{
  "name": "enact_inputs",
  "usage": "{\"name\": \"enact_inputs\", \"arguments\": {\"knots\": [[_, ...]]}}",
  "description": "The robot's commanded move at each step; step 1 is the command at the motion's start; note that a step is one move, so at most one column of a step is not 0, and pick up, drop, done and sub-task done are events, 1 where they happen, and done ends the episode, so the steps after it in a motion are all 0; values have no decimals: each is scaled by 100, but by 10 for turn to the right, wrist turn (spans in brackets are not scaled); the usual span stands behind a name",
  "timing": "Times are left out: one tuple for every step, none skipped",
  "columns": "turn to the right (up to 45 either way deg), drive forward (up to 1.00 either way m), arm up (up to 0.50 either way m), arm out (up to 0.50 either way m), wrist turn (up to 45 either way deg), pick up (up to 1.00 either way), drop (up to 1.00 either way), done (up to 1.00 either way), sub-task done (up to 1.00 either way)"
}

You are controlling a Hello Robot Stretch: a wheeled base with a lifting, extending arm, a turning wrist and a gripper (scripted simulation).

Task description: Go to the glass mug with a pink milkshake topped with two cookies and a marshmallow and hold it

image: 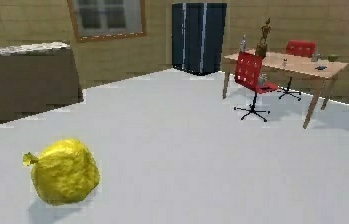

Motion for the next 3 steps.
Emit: {"name": "enact_inputs", "arguments": {"knots": [[0,35,0,0,0,0,0,0,0],[390,0,0,0,0,0,0,0,0],[0,100,0,0,0,0,0,0,0]]}}
